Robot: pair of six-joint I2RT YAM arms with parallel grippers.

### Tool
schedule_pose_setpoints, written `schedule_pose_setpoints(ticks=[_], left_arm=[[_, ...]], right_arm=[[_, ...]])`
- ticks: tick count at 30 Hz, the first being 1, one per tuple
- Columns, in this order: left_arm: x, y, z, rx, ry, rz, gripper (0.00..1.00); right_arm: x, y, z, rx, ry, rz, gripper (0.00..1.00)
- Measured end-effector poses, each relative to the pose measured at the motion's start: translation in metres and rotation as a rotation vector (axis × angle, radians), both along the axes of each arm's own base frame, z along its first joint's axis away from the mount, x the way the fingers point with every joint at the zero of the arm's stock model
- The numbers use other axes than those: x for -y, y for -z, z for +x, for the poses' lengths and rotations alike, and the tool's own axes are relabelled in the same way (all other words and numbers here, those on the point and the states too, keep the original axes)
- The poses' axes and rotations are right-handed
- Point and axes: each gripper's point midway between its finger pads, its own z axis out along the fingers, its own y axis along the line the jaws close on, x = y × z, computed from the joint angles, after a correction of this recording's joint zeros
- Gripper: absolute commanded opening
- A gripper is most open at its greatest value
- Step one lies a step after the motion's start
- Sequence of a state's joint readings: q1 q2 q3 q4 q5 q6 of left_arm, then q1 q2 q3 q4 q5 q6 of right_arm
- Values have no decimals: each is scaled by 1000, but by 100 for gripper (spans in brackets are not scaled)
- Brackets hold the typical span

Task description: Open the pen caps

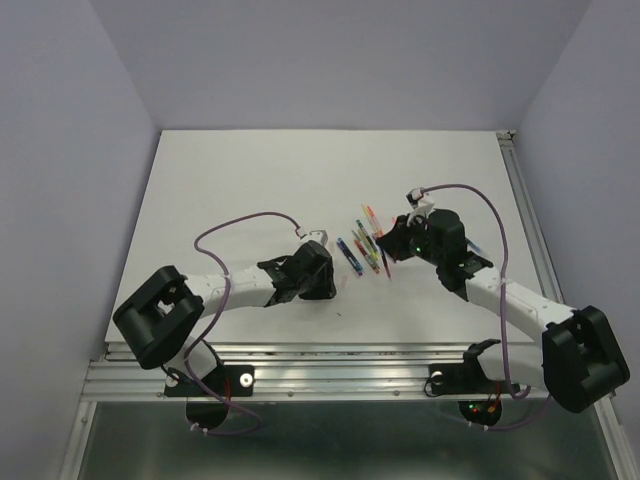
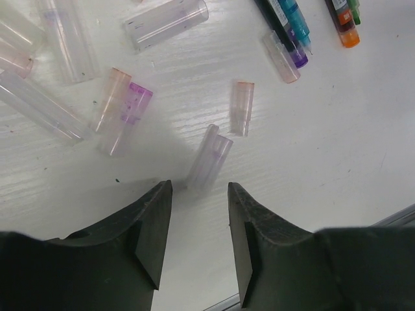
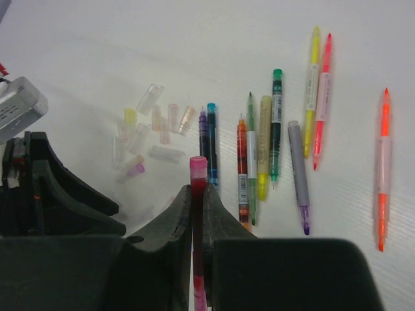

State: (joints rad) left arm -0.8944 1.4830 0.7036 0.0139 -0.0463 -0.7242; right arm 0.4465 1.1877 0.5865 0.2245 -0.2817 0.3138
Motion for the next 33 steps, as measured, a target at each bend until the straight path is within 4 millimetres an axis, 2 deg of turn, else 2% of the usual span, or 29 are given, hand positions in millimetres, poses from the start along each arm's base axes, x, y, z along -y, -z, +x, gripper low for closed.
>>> schedule_pose_setpoints(ticks=[2,5,10,12,17,20,25,33], left_arm=[[0,-1,-1,1,4,-1,57],[1,-10,-2,11,18,-19,69],[8,-42,-3,60,54,-103,94],[11,-58,-4,88,67,-142,99],[12,-95,-4,165,77,-227,99],[11,-105,-4,188,77,-249,99],[8,-104,-4,189,73,-246,99],[0,-101,0,201,51,-222,99]], right_arm=[[6,7,2,-20,34,-29,1],[15,18,6,-47,73,-85,1],[26,32,30,-57,120,-229,1],[30,35,44,-48,134,-288,2],[37,42,78,-19,139,-386,6],[37,54,91,-24,116,-438,8],[42,74,103,-50,94,-498,11],[49,83,110,-74,109,-509,21]])
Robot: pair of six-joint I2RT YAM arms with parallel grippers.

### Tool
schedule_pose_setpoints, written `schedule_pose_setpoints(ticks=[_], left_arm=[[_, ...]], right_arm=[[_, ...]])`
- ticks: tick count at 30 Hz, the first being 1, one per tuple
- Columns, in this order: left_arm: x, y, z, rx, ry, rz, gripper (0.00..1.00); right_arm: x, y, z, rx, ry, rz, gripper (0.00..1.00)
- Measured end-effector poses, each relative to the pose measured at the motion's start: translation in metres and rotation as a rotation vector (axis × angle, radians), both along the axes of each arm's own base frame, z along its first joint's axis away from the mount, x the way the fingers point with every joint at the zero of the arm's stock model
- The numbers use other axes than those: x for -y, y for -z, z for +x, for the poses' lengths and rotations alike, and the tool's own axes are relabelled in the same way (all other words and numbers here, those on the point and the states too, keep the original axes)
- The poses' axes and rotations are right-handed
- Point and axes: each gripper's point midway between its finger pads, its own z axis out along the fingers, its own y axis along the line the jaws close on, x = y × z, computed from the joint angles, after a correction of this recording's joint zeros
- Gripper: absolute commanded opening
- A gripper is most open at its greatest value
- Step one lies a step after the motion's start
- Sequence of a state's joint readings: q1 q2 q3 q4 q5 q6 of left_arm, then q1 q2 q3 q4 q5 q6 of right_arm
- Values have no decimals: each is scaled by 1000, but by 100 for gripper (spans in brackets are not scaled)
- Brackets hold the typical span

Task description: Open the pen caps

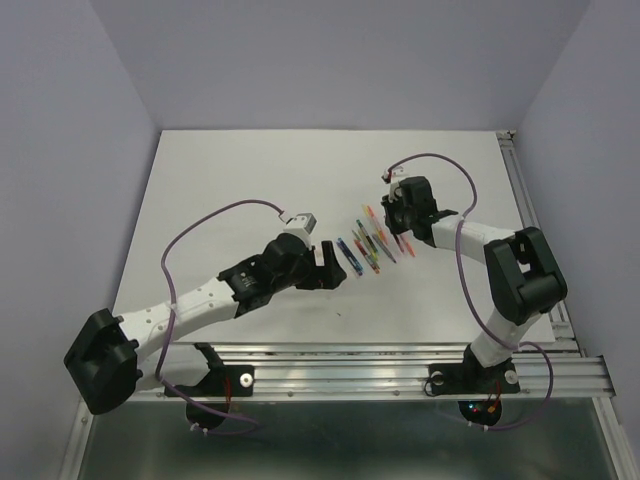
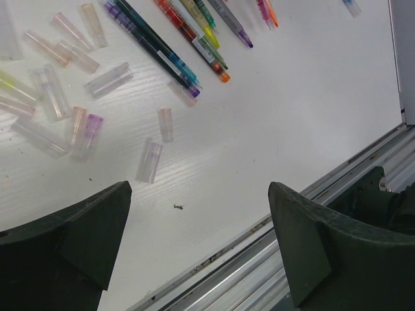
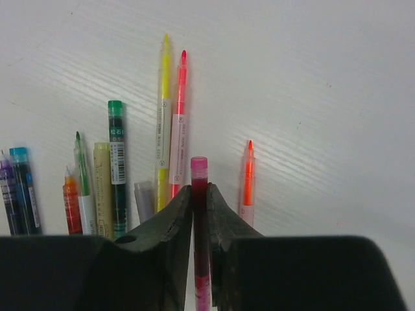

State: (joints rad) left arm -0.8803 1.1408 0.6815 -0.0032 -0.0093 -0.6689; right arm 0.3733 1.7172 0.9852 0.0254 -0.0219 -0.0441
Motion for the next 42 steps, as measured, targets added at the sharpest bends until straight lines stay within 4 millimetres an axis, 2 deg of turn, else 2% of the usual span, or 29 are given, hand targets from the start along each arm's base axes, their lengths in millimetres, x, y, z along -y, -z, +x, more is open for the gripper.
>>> schedule_pose_setpoints(ticks=[3,9,12,13,15,18,22,23,25,28,33,38,42], left_arm=[[-2,-1,2,7,-8,0,99],[-4,-2,3,12,-11,4,99],[-5,-3,4,16,-14,4,99],[-5,-3,4,17,-15,4,99],[-5,-3,4,18,-14,6,99],[-6,-5,4,25,-13,4,99],[-6,-7,4,35,-9,3,99],[-7,-6,5,37,-8,6,99],[-7,-6,5,40,-3,8,99],[-8,-7,6,50,2,12,99],[-9,-6,9,61,9,22,99],[-10,-3,11,62,12,36,99],[-11,-3,11,62,11,36,99]], right_arm=[[0,0,0,-4,8,8,24],[0,7,-1,-25,22,15,38],[2,7,-1,-30,34,17,57],[4,7,-1,-31,38,14,77],[11,6,-1,-37,66,12,100],[30,-5,4,-21,132,19,100],[75,-25,12,1,275,22,100],[82,-27,13,-5,296,21,100],[116,-29,15,-25,381,5,100],[146,-25,8,-80,442,-42,100],[167,-13,0,-172,468,-127,100],[184,5,0,-260,475,-141,99],[205,23,-1,-327,491,-117,91]])
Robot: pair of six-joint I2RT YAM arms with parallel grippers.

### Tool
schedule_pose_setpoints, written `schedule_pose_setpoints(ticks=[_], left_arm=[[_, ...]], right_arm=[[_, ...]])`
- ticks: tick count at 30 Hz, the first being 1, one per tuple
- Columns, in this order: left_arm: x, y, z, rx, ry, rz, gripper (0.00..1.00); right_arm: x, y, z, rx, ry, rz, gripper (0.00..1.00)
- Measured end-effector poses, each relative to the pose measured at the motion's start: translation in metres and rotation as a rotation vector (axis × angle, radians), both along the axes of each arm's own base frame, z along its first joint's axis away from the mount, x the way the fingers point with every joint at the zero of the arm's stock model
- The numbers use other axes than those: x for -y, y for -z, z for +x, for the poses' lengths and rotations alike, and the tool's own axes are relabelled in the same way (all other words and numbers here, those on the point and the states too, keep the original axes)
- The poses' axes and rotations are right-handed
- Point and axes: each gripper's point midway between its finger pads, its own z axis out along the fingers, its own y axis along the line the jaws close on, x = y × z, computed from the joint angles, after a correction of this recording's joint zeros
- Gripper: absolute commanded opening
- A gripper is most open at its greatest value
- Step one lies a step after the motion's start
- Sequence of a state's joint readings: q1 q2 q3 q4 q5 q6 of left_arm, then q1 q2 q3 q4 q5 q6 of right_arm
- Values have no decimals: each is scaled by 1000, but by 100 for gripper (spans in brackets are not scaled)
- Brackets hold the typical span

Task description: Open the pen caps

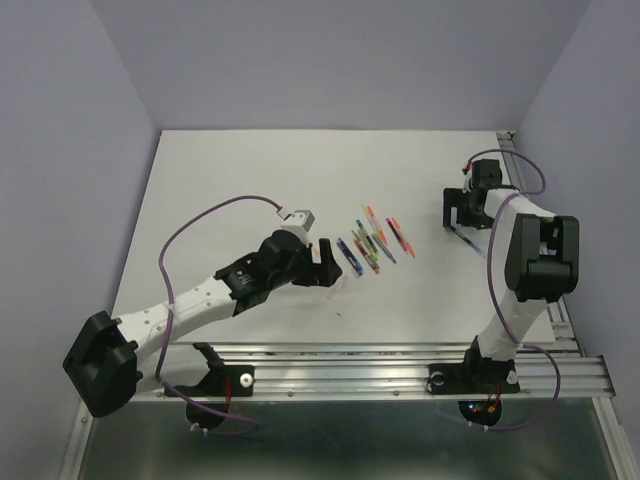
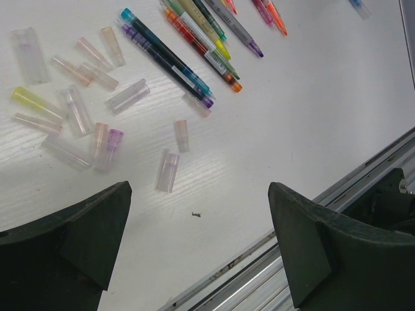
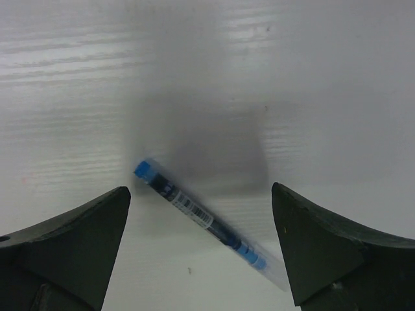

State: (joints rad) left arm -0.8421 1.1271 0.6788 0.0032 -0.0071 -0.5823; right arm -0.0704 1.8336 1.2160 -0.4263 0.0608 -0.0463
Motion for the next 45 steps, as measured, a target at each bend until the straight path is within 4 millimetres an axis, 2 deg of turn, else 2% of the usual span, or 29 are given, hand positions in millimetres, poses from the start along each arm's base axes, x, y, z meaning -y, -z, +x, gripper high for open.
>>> schedule_pose_setpoints(ticks=[3,6,10,12,13,16,17,22,32,36,38,43,45], left_arm=[[1,2,-1,-7,9,1,99],[1,4,-1,-12,12,5,99],[0,8,1,-20,15,18,99],[0,11,1,-24,18,26,99],[0,11,2,-24,20,29,99],[1,9,3,-19,22,30,99],[1,7,4,-15,22,27,99],[2,5,5,-12,23,24,99],[2,4,5,-15,27,20,99],[7,2,1,-22,59,-1,99],[13,-3,-2,-17,89,-32,99],[34,-21,-11,20,183,-114,99],[43,-25,-19,38,226,-129,99]], right_arm=[[8,11,-7,-39,1,26,88],[8,15,-8,-54,-14,38,82],[8,17,-5,-64,-26,38,56],[10,17,-1,-67,-27,39,50],[10,17,0,-68,-26,40,42],[10,18,3,-68,-30,50,30],[9,18,3,-66,-34,60,20],[-2,17,5,-57,-59,120,1],[-12,15,10,14,24,222,1],[-42,7,-11,43,76,239,1],[-69,-11,-23,100,72,235,1],[-158,-85,-50,360,17,406,1],[-178,-104,-62,431,22,487,1]])
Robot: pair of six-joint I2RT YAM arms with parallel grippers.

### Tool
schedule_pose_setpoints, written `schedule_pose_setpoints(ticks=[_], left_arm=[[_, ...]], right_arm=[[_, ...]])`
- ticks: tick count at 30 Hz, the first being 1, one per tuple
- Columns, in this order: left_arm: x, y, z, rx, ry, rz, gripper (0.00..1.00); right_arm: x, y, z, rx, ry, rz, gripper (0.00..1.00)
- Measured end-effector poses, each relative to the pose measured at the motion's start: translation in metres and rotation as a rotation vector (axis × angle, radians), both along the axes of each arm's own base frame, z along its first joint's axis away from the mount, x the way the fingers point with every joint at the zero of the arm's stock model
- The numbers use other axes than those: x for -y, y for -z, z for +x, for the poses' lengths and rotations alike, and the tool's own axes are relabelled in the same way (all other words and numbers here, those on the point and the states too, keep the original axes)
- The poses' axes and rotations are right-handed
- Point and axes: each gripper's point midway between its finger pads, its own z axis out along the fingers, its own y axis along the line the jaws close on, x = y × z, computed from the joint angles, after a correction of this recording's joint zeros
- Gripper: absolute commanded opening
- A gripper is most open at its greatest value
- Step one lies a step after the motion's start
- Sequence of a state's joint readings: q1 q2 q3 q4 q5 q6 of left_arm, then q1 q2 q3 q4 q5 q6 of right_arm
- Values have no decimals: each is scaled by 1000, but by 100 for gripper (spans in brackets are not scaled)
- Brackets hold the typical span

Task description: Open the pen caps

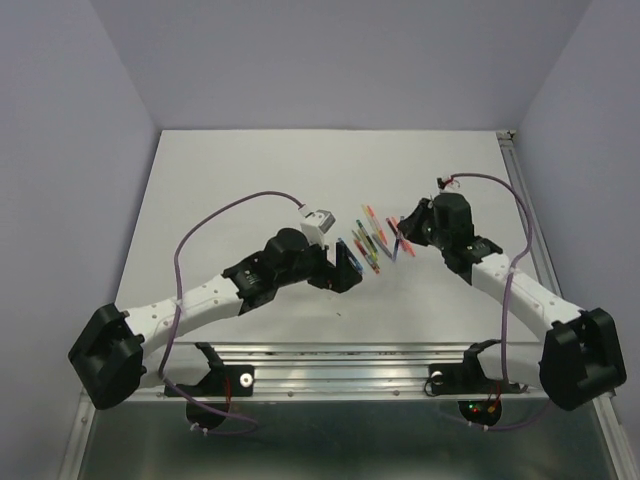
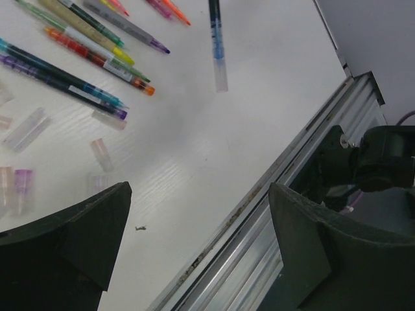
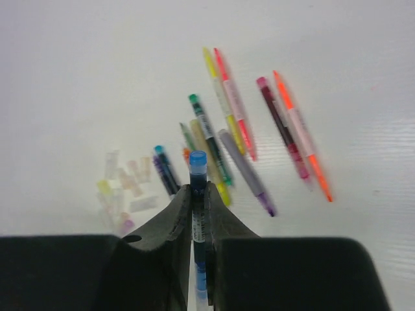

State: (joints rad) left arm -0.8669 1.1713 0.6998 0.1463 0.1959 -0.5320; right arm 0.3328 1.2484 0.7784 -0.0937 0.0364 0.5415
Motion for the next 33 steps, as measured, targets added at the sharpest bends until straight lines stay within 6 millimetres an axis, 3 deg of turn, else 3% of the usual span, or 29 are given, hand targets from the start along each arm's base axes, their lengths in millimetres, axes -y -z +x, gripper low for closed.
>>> schedule_pose_setpoints(ticks=[2,5,11,17,25,31,33], left_arm=[[9,-2,-8,16,43,-10,99],[21,1,-18,27,93,-13,99],[35,21,-24,9,132,19,91],[46,30,-21,1,144,46,74],[54,13,-15,40,152,20,57],[54,15,-15,45,156,26,29],[53,16,-15,41,150,34,6]], right_arm=[[-17,-10,-11,44,15,90,1],[-38,-10,-29,47,10,201,1],[-66,-15,-49,32,-5,349,1],[-76,-43,-54,79,-18,454,1],[-81,-48,-58,70,-34,485,1],[-83,-49,-60,63,-46,497,1],[-84,-49,-60,65,-47,498,1]])
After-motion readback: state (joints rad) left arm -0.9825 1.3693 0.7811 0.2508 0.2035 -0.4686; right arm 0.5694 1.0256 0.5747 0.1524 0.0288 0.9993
